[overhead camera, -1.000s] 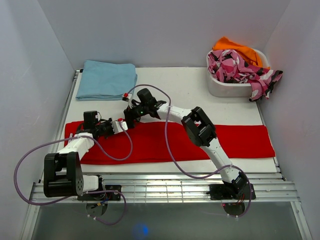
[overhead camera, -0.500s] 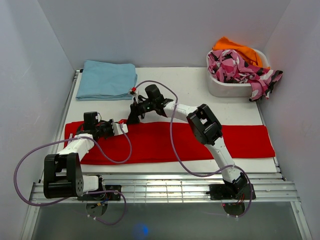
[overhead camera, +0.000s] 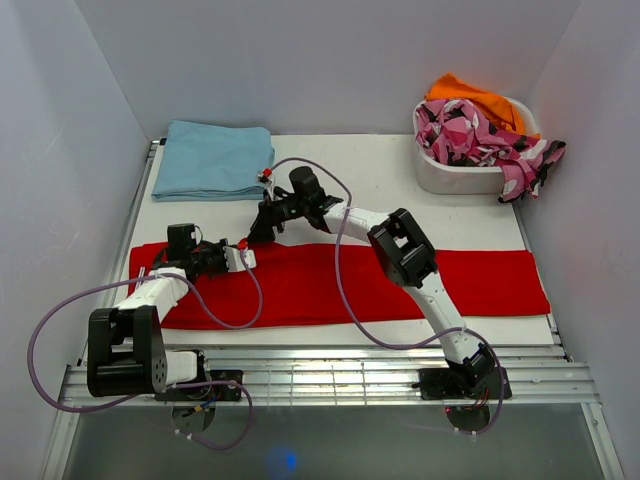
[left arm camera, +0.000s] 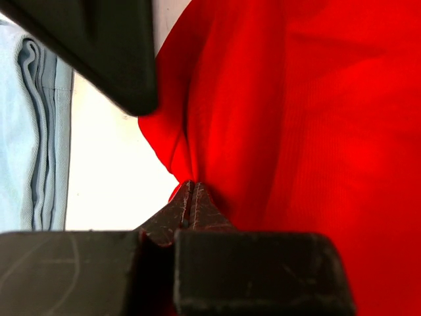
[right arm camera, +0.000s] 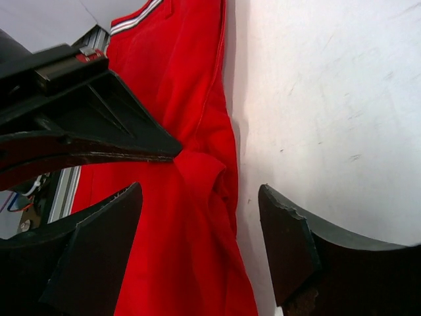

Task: Fold and stack the trousers
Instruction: Fold the trousers

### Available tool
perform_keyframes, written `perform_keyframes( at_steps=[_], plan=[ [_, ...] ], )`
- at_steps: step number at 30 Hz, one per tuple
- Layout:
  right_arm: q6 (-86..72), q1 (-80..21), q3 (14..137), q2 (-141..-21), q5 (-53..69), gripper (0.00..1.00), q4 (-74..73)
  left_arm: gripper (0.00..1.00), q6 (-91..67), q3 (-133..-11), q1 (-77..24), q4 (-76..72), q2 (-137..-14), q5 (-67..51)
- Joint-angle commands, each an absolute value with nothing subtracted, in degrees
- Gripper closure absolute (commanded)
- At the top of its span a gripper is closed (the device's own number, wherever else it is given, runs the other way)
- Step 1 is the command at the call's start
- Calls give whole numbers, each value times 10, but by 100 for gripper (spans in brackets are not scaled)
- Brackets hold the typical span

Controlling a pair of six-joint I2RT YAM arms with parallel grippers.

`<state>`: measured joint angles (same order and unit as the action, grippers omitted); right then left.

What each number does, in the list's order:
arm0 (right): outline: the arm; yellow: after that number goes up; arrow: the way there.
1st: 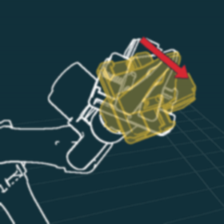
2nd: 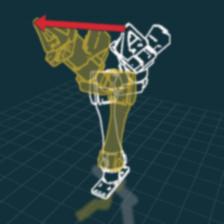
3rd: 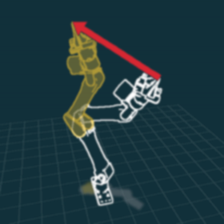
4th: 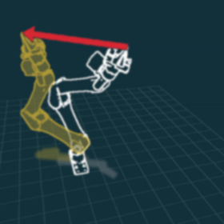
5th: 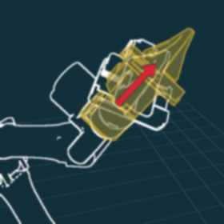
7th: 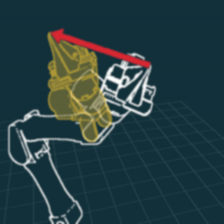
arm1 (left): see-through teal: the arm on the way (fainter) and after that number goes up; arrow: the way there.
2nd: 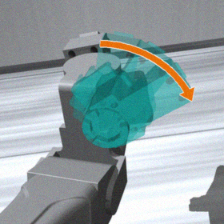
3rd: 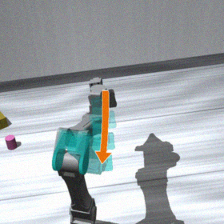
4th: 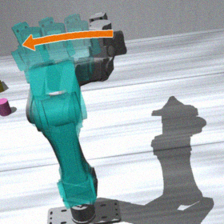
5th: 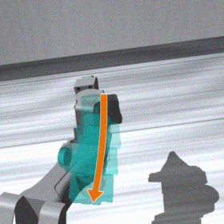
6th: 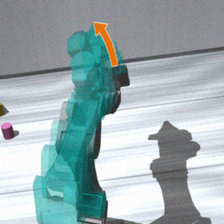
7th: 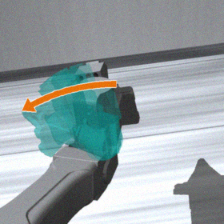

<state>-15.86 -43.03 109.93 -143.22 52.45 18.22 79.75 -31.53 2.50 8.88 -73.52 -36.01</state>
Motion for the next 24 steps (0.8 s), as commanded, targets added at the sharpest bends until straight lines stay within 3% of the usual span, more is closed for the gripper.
perform_keyframes(
  at_steps=[1, 4, 7, 8, 9, 11, 15, 18, 24],
  plan=[
    [-166, -445, 1100, -1437, 542, 26, 210, 100, 811, -316, 23, 83, -710, -384],
    [-152, -453, 1098, -1441, 532, 32, 200, 100, 818, -310, 23, 77, -701, -384],
    [-156, -454, 1108, -1448, 514, 63, 202, 100, 823, -303, 23, 76, -690, -388],
    [-156, -453, 1109, -1447, 501, 82, 207, 100, 820, -302, 23, 82, -685, -388],
    [-158, -453, 1109, -1445, 495, 91, 214, 97, 819, -302, 23, 82, -685, -389],
    [-170, -450, 1101, -1437, 486, 92, 228, 82, 819, -304, 23, 102, -678, -388],
    [-169, -442, 1098, -1426, 463, 92, 245, 64, 789, -313, 23, 139, -648, -374],
    [-169, -433, 1105, -1430, 440, 92, 243, 61, 746, -337, 25, 205, -614, -371],
    [-160, -421, 1112, -1443, 408, 92, 235, 63, 810, -389, 26, 532, -598, -393]
  ],
)
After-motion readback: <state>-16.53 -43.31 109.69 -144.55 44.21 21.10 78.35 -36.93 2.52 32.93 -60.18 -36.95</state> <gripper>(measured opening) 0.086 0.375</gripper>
